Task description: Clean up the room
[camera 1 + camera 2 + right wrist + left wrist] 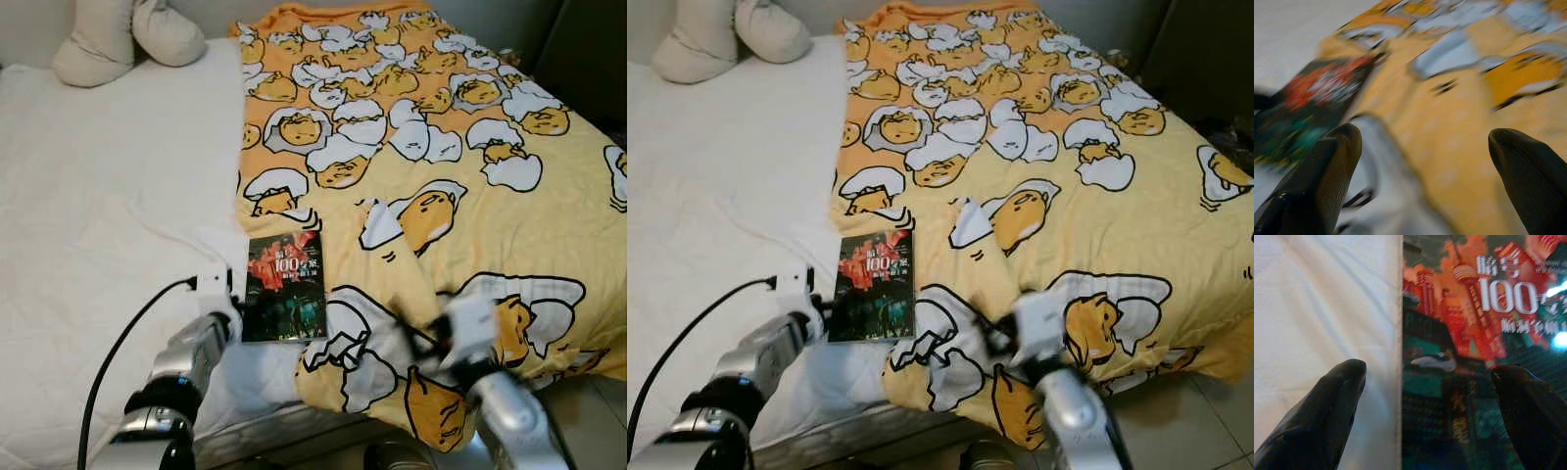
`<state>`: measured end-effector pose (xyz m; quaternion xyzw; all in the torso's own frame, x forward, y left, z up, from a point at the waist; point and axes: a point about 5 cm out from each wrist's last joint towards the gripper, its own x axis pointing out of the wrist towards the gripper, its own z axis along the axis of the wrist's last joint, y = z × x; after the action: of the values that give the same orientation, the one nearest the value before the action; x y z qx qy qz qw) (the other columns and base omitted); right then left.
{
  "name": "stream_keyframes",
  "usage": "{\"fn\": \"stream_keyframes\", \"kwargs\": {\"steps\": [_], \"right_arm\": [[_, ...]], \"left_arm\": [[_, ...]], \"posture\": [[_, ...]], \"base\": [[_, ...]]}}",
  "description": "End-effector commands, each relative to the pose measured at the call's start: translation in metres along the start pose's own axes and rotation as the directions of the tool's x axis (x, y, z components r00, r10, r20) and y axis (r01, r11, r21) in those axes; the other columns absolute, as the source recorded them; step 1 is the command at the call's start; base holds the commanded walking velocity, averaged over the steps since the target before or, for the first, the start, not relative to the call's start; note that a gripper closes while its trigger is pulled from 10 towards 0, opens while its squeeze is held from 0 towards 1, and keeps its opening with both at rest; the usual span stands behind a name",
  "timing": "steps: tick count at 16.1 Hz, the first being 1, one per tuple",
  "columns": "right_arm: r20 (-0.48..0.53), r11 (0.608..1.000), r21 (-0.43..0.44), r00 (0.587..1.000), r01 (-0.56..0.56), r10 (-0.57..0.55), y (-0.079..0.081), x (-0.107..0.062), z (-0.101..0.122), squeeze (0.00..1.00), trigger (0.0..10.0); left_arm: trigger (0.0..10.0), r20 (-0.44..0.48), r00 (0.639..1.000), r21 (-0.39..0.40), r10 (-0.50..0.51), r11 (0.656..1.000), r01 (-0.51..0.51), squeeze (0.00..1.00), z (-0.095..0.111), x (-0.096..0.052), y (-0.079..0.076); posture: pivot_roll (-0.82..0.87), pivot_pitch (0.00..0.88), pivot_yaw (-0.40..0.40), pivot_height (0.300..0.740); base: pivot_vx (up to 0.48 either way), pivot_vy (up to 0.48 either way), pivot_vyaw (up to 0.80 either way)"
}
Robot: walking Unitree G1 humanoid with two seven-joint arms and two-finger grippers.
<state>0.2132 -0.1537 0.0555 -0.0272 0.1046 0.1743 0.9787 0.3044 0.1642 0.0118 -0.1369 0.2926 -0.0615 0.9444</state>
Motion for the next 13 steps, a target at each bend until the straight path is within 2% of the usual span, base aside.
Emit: {"fn": "stream_keyframes", "kwargs": {"steps": [1, 3, 5, 8, 9, 10, 11, 13], "right_arm": [[-0.027, 0.999, 0.013, 0.999, -0.035, 0.035, 0.002, -0.002, -0.003, 0.00, 10.0], [-0.066, 0.996, 0.013, 0.994, -0.089, 0.089, 0.003, -0.006, -0.007, 0.00, 10.0], [-0.110, 0.987, 0.025, 0.981, -0.158, 0.159, 0.009, -0.010, -0.012, 0.00, 10.0], [-0.121, 0.984, 0.032, 0.976, -0.176, 0.179, 0.009, -0.012, -0.013, 0.00, 10.0], [-0.136, 0.978, 0.035, 0.968, -0.206, 0.209, 0.010, -0.014, -0.013, 0.00, 10.0], [-0.147, 0.973, 0.041, 0.962, -0.229, 0.232, 0.010, -0.015, -0.014, 0.00, 10.0], [-0.151, 0.972, 0.042, 0.960, -0.233, 0.237, 0.009, -0.016, -0.014, 0.00, 10.0], [-0.151, 0.973, 0.045, 0.961, -0.227, 0.232, 0.008, -0.015, -0.014, 0.00, 10.0]], "left_arm": [[10.0, -0.013, 1.000, -0.026, -0.003, 1.000, 0.003, 0.00, -0.003, 0.001, 0.000], [10.0, -0.019, 1.000, -0.041, -0.022, 0.999, 0.021, 0.00, -0.003, 0.004, -0.003], [10.0, -0.059, 0.998, -0.021, 0.001, 1.000, -0.002, 0.00, -0.009, 0.005, -0.001], [10.0, -0.074, 0.997, -0.015, 0.019, 1.000, -0.020, 0.00, -0.013, 0.006, -0.002], [10.0, -0.074, 0.997, -0.050, 0.020, 0.998, -0.023, 0.00, -0.013, 0.007, -0.004], [10.0, -0.097, 0.995, -0.095, -0.014, 0.995, 0.005, 0.00, -0.015, 0.008, -0.009], [10.0, -0.136, 0.989, -0.108, -0.052, 0.993, 0.037, 0.00, -0.020, 0.009, -0.014], [10.0, -0.162, 0.986, -0.055, -0.040, 0.998, 0.031, 0.00, -0.023, 0.010, -0.017]], "posture": [[-0.24, 0.061, 0.070, 0.723], [-0.25, 0.057, 0.066, 0.723], [-0.25, 0.054, 0.063, 0.723], [-0.26, 0.055, 0.049, 0.723], [-0.27, 0.056, 0.039, 0.723], [-0.27, 0.061, 0.032, 0.723], [-0.27, 0.064, 0.026, 0.723], [-0.27, 0.068, 0.019, 0.723]], "base": [[0.000, 0.000, 0.00], [0.000, 0.000, 0.00], [0.000, 0.000, 0.00], [0.000, 0.000, 0.00], [0.000, 0.000, 0.00], [0.000, 0.000, 0.00], [0.000, 0.000, 0.00], [0.000, 0.000, 0.00]]}}
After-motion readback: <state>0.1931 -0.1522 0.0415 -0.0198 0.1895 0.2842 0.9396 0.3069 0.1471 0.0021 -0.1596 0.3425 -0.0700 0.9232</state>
